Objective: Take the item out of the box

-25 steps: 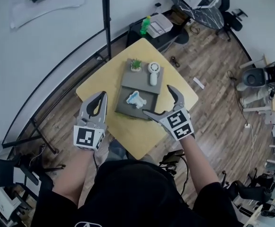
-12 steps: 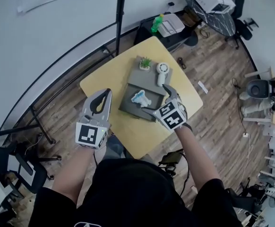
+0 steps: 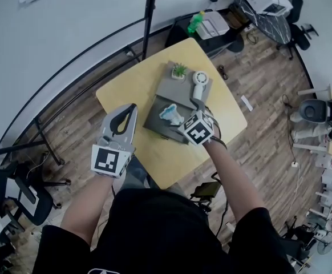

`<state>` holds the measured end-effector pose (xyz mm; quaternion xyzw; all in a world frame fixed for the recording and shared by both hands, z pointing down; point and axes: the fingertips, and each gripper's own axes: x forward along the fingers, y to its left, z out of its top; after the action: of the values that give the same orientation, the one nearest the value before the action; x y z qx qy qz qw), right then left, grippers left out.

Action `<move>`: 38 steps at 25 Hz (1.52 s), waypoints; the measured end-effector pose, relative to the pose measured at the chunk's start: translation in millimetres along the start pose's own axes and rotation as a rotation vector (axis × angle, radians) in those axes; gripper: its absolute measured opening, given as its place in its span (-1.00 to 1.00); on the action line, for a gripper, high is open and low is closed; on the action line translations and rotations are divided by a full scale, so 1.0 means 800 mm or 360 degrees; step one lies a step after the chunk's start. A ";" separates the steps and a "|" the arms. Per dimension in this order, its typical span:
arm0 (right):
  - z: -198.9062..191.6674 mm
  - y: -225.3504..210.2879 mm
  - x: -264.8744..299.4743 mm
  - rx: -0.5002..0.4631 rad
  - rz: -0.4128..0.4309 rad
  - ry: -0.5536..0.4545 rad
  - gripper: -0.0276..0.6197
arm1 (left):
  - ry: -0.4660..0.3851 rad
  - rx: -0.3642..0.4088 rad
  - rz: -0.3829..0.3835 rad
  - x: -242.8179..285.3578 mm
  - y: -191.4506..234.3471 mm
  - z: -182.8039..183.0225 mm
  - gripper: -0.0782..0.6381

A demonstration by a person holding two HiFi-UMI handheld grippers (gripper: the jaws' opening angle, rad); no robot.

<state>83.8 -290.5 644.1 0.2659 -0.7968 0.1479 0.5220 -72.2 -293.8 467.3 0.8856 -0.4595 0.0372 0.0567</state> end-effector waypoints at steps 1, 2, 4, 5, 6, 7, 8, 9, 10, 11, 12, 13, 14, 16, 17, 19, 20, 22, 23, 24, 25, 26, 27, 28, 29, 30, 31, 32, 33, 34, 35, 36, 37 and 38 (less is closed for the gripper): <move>-0.004 0.000 0.007 -0.0003 0.0012 0.0022 0.90 | 0.0016 -0.0005 0.0001 -0.001 0.000 -0.003 -0.78; -0.008 0.000 0.014 -0.0006 0.0022 0.0045 0.90 | 0.0035 -0.0012 0.0003 -0.001 -0.001 -0.006 -0.78; -0.015 -0.001 0.025 0.0000 0.0038 0.0086 0.89 | 0.0054 -0.0021 0.0004 -0.002 -0.001 -0.010 -0.78; -0.017 -0.001 0.030 0.0009 0.0048 0.0099 0.89 | 0.0058 -0.0022 0.0003 -0.002 -0.001 -0.012 -0.78; -0.018 0.002 0.035 0.0020 0.0062 0.0106 0.89 | 0.0062 -0.0022 0.0003 -0.002 -0.001 -0.014 -0.78; -0.020 0.004 0.041 0.0028 0.0076 0.0110 0.89 | 0.0068 -0.0023 0.0003 -0.003 -0.002 -0.016 -0.78; -0.022 0.005 0.047 0.0029 0.0082 0.0118 0.89 | 0.0073 -0.0024 0.0003 -0.004 -0.002 -0.018 -0.78; -0.026 0.004 0.051 0.0025 0.0077 0.0133 0.89 | 0.0079 -0.0023 0.0004 -0.005 -0.003 -0.020 -0.78; -0.031 0.003 0.055 0.0023 0.0069 0.0157 0.89 | 0.0083 -0.0022 0.0004 -0.005 -0.003 -0.021 -0.78; -0.037 0.004 0.059 0.0027 0.0071 0.0186 0.89 | 0.0086 -0.0022 0.0004 -0.006 -0.004 -0.023 -0.78; -0.042 0.006 0.063 0.0033 0.0080 0.0210 0.89 | 0.0091 -0.0025 0.0004 -0.006 -0.004 -0.024 -0.78; -0.046 0.008 0.067 0.0033 0.0085 0.0226 0.89 | 0.0096 -0.0027 0.0003 -0.007 -0.004 -0.025 -0.78; -0.048 0.009 0.070 0.0028 0.0087 0.0233 0.89 | 0.0100 -0.0028 0.0001 -0.007 -0.004 -0.025 -0.78; -0.052 0.012 0.078 0.0032 0.0105 0.0243 0.89 | 0.0109 -0.0030 -0.0003 -0.009 -0.005 -0.027 -0.78; -0.056 0.016 0.082 0.0053 0.0135 0.0258 0.89 | 0.0113 -0.0031 -0.0004 -0.010 -0.005 -0.028 -0.78; -0.063 0.018 0.090 0.0078 0.0164 0.0288 0.89 | 0.0119 -0.0030 -0.0005 -0.012 -0.006 -0.031 -0.78; -0.063 0.015 0.093 0.0066 0.0149 0.0290 0.89 | 0.0121 -0.0030 -0.0005 -0.012 -0.006 -0.032 -0.78; -0.062 0.005 0.098 0.0028 0.0107 0.0293 0.89 | 0.0124 -0.0030 -0.0007 -0.012 -0.007 -0.035 -0.78; -0.063 0.004 0.102 0.0022 0.0108 0.0302 0.87 | 0.0126 -0.0030 -0.0007 -0.013 -0.007 -0.036 -0.78; -0.065 0.005 0.105 0.0023 0.0119 0.0312 0.85 | 0.0130 -0.0030 -0.0007 -0.013 -0.007 -0.038 -0.78; -0.066 0.007 0.109 0.0026 0.0135 0.0317 0.83 | 0.0135 -0.0030 -0.0007 -0.014 -0.007 -0.040 -0.78; -0.066 0.008 0.112 0.0025 0.0144 0.0319 0.81 | 0.0139 -0.0030 -0.0006 -0.014 -0.007 -0.042 -0.78; -0.067 0.008 0.115 0.0021 0.0143 0.0325 0.81 | 0.0143 -0.0030 -0.0007 -0.014 -0.006 -0.043 -0.78; -0.068 0.006 0.118 0.0016 0.0137 0.0335 0.80 | 0.0145 -0.0029 -0.0007 -0.014 -0.005 -0.044 -0.78; -0.067 0.005 0.121 0.0012 0.0132 0.0341 0.79 | 0.0146 -0.0028 -0.0008 -0.013 -0.004 -0.045 -0.78; -0.066 0.004 0.123 0.0008 0.0132 0.0339 0.78 | 0.0147 -0.0027 -0.0008 -0.013 -0.003 -0.045 -0.78; -0.065 0.005 0.126 0.0009 0.0139 0.0339 0.77 | 0.0146 -0.0026 -0.0009 -0.013 -0.003 -0.045 -0.78; -0.065 0.007 0.129 0.0013 0.0149 0.0345 0.76 | 0.0147 -0.0023 -0.0011 -0.014 -0.003 -0.046 -0.78; -0.067 0.008 0.131 0.0019 0.0157 0.0356 0.74 | 0.0149 -0.0020 -0.0013 -0.014 -0.003 -0.047 -0.78; -0.069 0.007 0.133 0.0024 0.0160 0.0373 0.70 | 0.0151 -0.0020 -0.0015 -0.014 -0.004 -0.048 -0.78; -0.073 0.005 0.134 0.0027 0.0156 0.0393 0.65 | 0.0154 -0.0022 -0.0016 -0.014 -0.005 -0.050 -0.78; -0.075 0.003 0.136 0.0029 0.0148 0.0411 0.61 | 0.0157 -0.0025 -0.0017 -0.015 -0.006 -0.052 -0.78; -0.078 0.001 0.137 0.0029 0.0141 0.0426 0.58 | 0.0160 -0.0028 -0.0017 -0.015 -0.007 -0.054 -0.78; -0.079 0.001 0.138 0.0030 0.0139 0.0435 0.52 | 0.0164 -0.0030 -0.0018 -0.017 -0.007 -0.055 -0.78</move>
<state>96.7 -287.2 770.5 0.2131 -0.7277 0.2127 0.6163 -75.6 -273.6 509.2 0.8845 -0.4514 0.0781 0.0889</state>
